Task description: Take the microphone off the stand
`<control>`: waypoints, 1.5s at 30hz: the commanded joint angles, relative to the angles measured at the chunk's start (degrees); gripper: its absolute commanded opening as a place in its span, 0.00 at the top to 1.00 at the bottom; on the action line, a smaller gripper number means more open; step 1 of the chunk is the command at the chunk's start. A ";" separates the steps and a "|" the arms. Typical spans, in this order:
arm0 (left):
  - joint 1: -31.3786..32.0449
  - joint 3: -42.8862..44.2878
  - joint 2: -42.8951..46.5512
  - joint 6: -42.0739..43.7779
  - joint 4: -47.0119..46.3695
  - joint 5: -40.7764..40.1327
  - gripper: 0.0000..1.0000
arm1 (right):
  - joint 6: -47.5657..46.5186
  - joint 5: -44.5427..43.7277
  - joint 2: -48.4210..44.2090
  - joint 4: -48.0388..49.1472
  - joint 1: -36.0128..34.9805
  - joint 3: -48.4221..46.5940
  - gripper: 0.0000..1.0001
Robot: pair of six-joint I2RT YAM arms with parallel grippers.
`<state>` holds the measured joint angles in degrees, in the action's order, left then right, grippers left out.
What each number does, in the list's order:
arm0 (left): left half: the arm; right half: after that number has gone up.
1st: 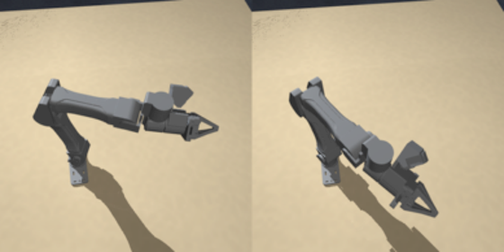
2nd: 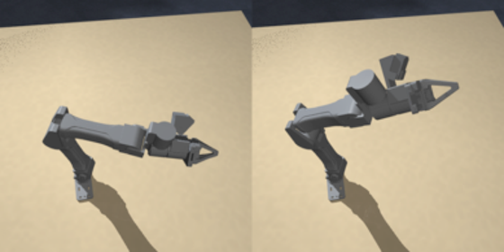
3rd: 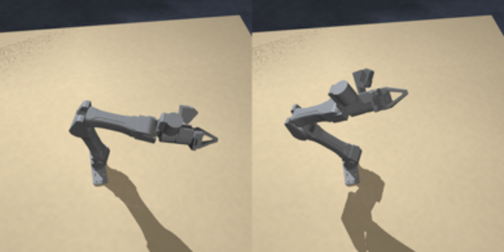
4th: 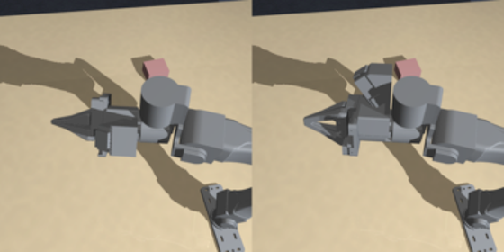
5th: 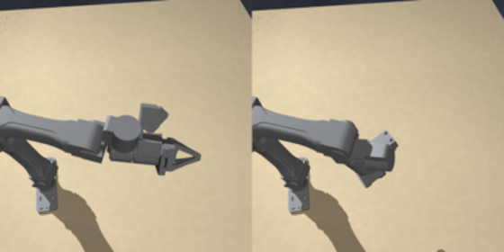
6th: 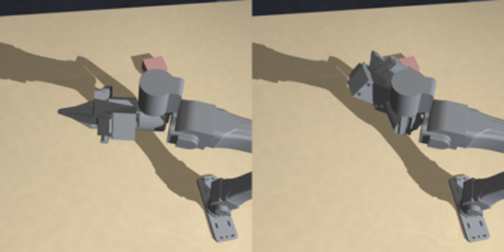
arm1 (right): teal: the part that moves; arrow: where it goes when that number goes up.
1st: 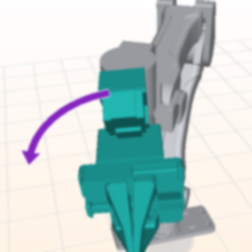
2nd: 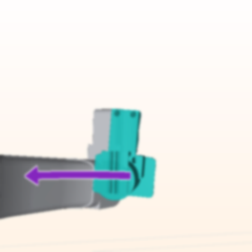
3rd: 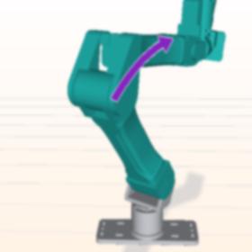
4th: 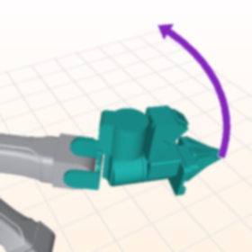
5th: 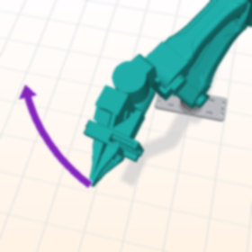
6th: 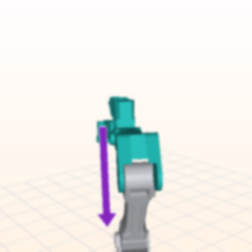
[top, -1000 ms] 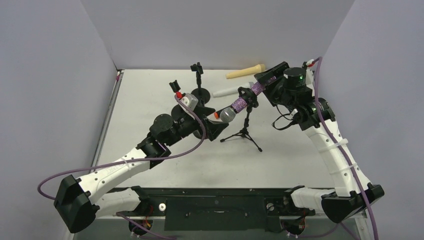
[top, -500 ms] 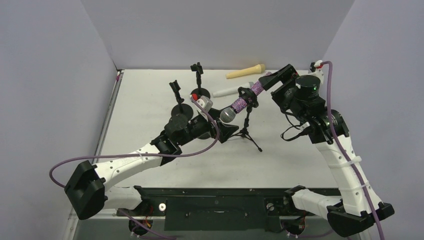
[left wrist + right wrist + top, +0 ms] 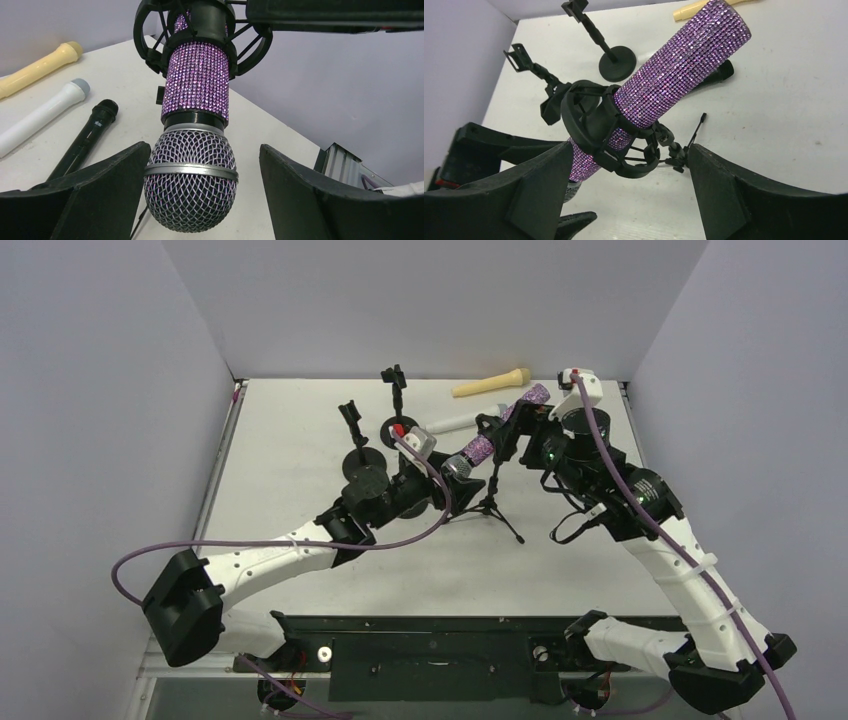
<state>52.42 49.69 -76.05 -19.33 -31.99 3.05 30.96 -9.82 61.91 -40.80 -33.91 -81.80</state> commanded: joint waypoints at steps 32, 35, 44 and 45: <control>-4.50 8.19 2.65 -0.01 12.83 11.73 1.00 | -24.89 -13.00 4.18 -0.13 -7.02 -3.11 1.00; -5.06 7.69 4.16 0.58 14.43 12.95 1.00 | -25.14 -14.10 4.25 0.05 -7.05 -2.70 1.00; -7.42 6.90 7.22 0.94 17.87 17.66 1.00 | -27.67 -16.76 4.38 -0.13 -7.14 -3.64 1.00; -7.66 6.91 7.45 1.04 18.29 17.98 1.00 | -27.78 -16.99 4.37 -0.10 -7.16 -3.63 1.00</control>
<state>45.56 56.27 -72.53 -18.81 -15.42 15.70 3.31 -18.04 65.95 -41.67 -42.11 -83.90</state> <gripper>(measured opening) 0.498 0.122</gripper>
